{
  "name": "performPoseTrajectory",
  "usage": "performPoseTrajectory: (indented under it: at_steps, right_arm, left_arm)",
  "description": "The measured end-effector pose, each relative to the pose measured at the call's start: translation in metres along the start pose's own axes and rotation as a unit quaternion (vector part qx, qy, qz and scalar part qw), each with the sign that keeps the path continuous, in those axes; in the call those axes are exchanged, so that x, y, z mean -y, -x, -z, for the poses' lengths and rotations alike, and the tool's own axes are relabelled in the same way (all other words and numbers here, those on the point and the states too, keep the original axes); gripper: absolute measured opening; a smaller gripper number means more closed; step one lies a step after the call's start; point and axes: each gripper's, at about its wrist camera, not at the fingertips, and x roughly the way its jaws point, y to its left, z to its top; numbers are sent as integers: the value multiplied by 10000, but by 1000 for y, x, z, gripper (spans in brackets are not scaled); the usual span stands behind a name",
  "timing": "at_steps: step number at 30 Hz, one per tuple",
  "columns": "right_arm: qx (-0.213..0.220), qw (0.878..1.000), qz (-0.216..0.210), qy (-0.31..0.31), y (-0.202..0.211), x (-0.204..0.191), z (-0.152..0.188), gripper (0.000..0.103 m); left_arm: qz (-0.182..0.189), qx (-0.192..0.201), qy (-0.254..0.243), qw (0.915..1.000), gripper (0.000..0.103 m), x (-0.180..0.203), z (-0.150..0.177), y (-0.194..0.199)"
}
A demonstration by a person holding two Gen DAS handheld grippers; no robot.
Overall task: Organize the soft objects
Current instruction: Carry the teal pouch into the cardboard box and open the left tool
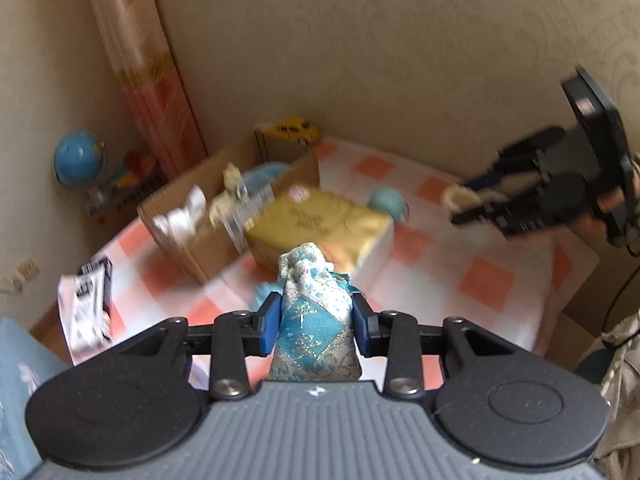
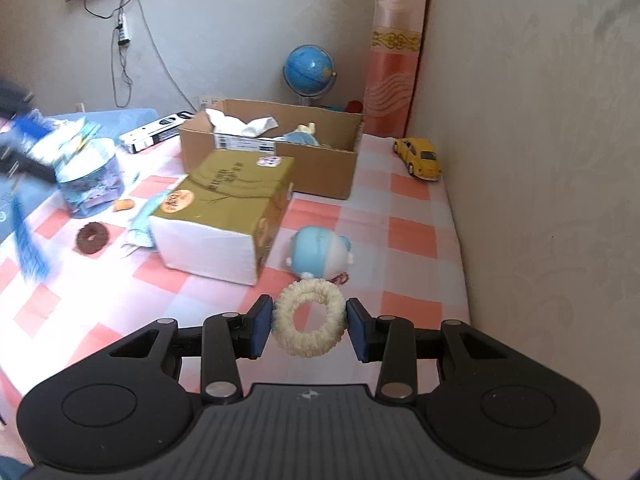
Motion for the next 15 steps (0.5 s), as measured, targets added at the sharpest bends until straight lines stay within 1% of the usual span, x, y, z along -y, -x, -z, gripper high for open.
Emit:
performPoseTrajectory:
  at_steps: [9,15]
  right_arm:
    - [-3,9998,-209,-18,9,-9,8,45]
    - [31,9995,-314,-37,11,-9,6,45]
  left_arm:
    - [-386,237,-368,9983,36,-27,-59,-18]
    - [-493,337,-570,9966,36,-46,-99,-44]
